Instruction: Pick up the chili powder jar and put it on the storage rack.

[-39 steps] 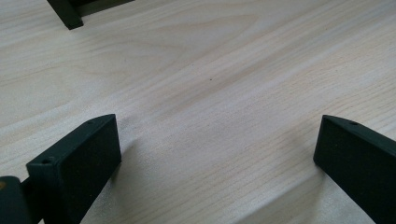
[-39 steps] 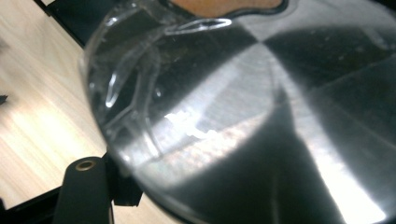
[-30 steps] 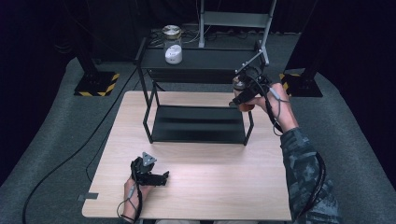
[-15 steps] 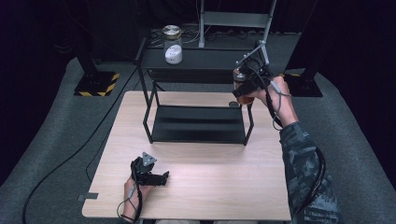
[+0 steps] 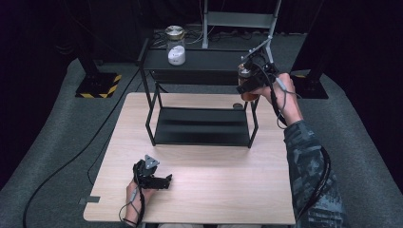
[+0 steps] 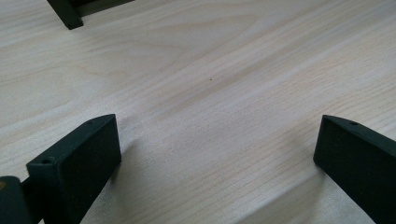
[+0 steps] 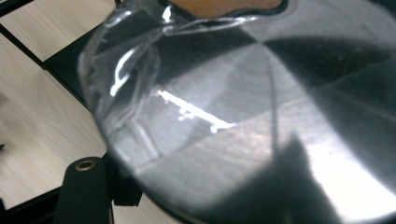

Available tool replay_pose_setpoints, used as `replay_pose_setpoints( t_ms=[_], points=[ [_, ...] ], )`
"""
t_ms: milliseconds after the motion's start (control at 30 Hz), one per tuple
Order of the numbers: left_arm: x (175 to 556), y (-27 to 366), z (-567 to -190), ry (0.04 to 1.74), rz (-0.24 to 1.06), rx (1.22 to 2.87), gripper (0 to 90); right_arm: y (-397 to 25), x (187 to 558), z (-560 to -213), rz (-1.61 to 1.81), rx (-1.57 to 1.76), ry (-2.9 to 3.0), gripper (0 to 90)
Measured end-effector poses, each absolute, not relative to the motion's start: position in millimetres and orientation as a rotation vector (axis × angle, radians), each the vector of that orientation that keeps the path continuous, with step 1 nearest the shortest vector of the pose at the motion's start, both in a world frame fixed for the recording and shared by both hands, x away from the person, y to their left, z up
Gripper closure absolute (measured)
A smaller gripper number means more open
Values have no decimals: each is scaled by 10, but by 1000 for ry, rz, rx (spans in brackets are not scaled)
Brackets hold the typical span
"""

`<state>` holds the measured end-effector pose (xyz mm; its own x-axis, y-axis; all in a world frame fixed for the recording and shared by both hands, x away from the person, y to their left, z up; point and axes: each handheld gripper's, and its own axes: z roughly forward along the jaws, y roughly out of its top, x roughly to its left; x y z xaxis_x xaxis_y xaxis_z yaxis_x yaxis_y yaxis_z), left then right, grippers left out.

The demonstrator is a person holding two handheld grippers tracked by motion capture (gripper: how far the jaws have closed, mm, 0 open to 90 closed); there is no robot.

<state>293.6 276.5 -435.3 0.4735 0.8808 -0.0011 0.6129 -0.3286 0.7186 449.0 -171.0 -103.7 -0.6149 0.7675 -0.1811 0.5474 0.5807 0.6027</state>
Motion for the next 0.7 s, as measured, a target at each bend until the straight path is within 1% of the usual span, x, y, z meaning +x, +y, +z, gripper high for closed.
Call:
replay_pose_setpoints(
  t_ms=[700],
  points=[
    [2936, 2765, -4353, 1233, 521, 2061, 2, -1651, 4459, -878, 731, 1047, 2337, 305]
  ],
)
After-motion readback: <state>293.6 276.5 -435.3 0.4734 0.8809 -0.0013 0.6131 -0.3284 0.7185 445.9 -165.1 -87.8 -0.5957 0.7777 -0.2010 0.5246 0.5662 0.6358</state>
